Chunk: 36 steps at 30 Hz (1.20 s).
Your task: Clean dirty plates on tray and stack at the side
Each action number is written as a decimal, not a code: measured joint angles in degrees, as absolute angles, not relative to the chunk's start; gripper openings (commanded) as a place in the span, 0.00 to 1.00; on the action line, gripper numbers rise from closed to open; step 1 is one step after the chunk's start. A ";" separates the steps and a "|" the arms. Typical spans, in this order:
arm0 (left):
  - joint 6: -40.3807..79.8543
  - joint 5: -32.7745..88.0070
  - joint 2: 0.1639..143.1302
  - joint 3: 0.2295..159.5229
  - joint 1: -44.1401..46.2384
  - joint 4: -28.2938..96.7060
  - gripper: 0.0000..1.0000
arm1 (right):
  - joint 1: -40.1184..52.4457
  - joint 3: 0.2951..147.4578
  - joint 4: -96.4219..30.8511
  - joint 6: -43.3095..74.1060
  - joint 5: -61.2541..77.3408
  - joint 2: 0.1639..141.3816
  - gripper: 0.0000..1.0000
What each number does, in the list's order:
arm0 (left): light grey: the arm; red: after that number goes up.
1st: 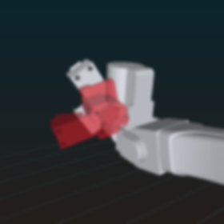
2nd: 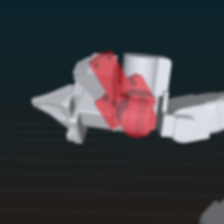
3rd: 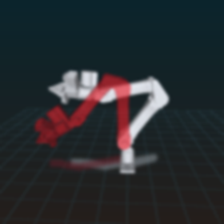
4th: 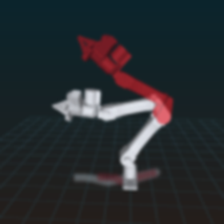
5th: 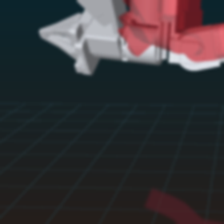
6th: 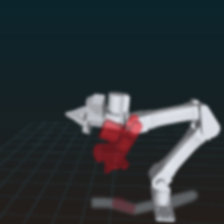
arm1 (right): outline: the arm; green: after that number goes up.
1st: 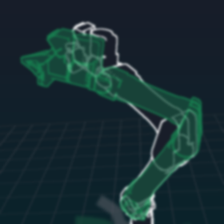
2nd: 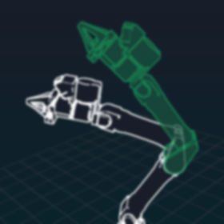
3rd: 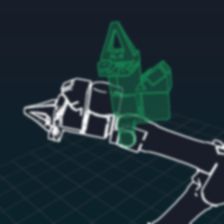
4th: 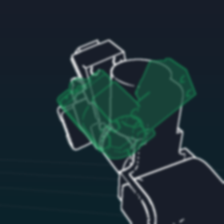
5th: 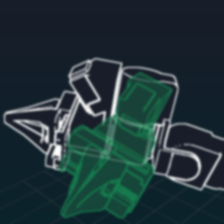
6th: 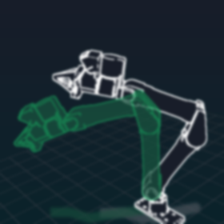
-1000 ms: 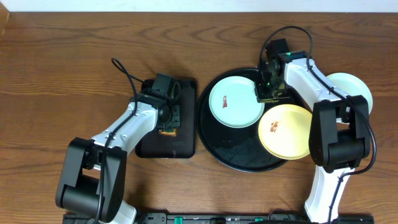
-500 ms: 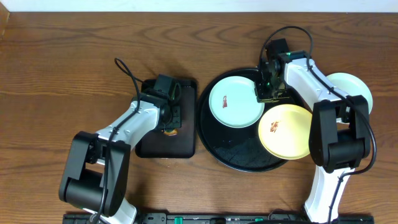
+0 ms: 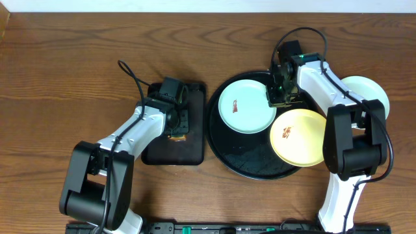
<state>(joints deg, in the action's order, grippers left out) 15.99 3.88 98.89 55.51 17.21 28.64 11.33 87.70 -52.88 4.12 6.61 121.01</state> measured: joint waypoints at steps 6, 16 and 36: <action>15.59 2.55 98.85 55.53 17.21 28.45 0.07 | 11.33 87.70 -52.88 4.10 6.63 121.01 0.01; 15.57 -3.27 91.66 56.47 17.19 32.71 0.07 | 11.33 87.70 -52.95 4.08 6.59 121.01 0.06; 14.98 -3.16 93.71 78.67 17.17 56.62 0.07 | 11.33 87.70 -53.08 4.03 6.37 121.01 0.09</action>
